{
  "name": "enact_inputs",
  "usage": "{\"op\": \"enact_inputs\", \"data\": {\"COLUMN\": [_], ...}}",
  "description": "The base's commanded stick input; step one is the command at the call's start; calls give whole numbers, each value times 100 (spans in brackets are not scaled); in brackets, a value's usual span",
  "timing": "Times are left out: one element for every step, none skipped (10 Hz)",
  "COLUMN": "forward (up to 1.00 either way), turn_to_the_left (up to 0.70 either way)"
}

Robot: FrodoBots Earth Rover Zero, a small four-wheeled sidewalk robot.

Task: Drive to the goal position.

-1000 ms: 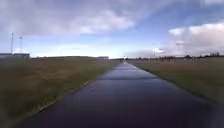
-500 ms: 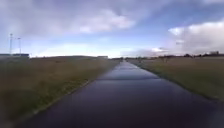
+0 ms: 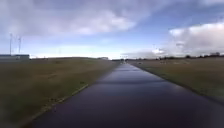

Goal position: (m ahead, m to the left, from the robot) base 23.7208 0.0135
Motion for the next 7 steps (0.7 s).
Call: {"op": "enact_inputs", "data": {"forward": [100,100,100,100,100,100,100], "turn_to_the_left": [0,0,0,0,0,0,0]}}
